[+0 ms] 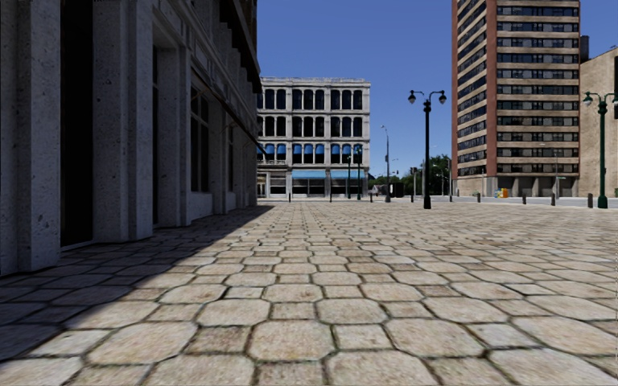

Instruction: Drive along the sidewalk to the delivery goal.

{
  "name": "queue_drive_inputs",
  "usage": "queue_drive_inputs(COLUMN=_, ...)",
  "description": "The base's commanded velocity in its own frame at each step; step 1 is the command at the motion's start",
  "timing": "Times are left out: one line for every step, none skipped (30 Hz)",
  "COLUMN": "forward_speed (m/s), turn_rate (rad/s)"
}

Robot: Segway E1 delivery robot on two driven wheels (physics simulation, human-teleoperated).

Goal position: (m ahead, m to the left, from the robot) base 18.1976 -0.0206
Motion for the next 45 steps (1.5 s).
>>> queue_drive_inputs(forward_speed=2.00, turn_rate=0.00)
queue_drive_inputs(forward_speed=2.00, turn_rate=0.00)
queue_drive_inputs(forward_speed=2.00, turn_rate=0.00)
queue_drive_inputs(forward_speed=2.00, turn_rate=0.00)
queue_drive_inputs(forward_speed=2.00, turn_rate=0.00)
queue_drive_inputs(forward_speed=2.00, turn_rate=0.00)
queue_drive_inputs(forward_speed=2.00, turn_rate=0.00)
queue_drive_inputs(forward_speed=2.00, turn_rate=0.00)
queue_drive_inputs(forward_speed=2.00, turn_rate=0.00)
queue_drive_inputs(forward_speed=2.00, turn_rate=0.00)
queue_drive_inputs(forward_speed=2.00, turn_rate=0.00)
queue_drive_inputs(forward_speed=2.00, turn_rate=0.00)
queue_drive_inputs(forward_speed=2.00, turn_rate=0.00)
queue_drive_inputs(forward_speed=2.00, turn_rate=0.00)
queue_drive_inputs(forward_speed=2.00, turn_rate=0.00)
queue_drive_inputs(forward_speed=2.00, turn_rate=0.00)
queue_drive_inputs(forward_speed=2.00, turn_rate=0.00)
queue_drive_inputs(forward_speed=2.00, turn_rate=0.00)
queue_drive_inputs(forward_speed=2.00, turn_rate=0.00)
queue_drive_inputs(forward_speed=2.00, turn_rate=0.00)
queue_drive_inputs(forward_speed=2.00, turn_rate=0.00)
queue_drive_inputs(forward_speed=2.00, turn_rate=0.00)
queue_drive_inputs(forward_speed=2.00, turn_rate=0.00)
queue_drive_inputs(forward_speed=2.00, turn_rate=0.00)
queue_drive_inputs(forward_speed=2.00, turn_rate=0.00)
queue_drive_inputs(forward_speed=2.00, turn_rate=0.00)
queue_drive_inputs(forward_speed=2.00, turn_rate=0.00)
queue_drive_inputs(forward_speed=2.00, turn_rate=0.00)
queue_drive_inputs(forward_speed=2.00, turn_rate=0.00)
queue_drive_inputs(forward_speed=2.00, turn_rate=0.00)
queue_drive_inputs(forward_speed=2.00, turn_rate=0.00)
queue_drive_inputs(forward_speed=2.00, turn_rate=0.00)
queue_drive_inputs(forward_speed=2.00, turn_rate=0.00)
queue_drive_inputs(forward_speed=2.00, turn_rate=0.00)
queue_drive_inputs(forward_speed=2.00, turn_rate=0.00)
queue_drive_inputs(forward_speed=2.00, turn_rate=0.00)
queue_drive_inputs(forward_speed=2.00, turn_rate=0.00)
queue_drive_inputs(forward_speed=2.00, turn_rate=0.00)
queue_drive_inputs(forward_speed=2.00, turn_rate=0.00)
queue_drive_inputs(forward_speed=2.00, turn_rate=0.00)
queue_drive_inputs(forward_speed=2.00, turn_rate=0.00)
queue_drive_inputs(forward_speed=2.00, turn_rate=0.00)
queue_drive_inputs(forward_speed=2.00, turn_rate=0.00)
queue_drive_inputs(forward_speed=2.00, turn_rate=0.00)
queue_drive_inputs(forward_speed=2.00, turn_rate=0.00)
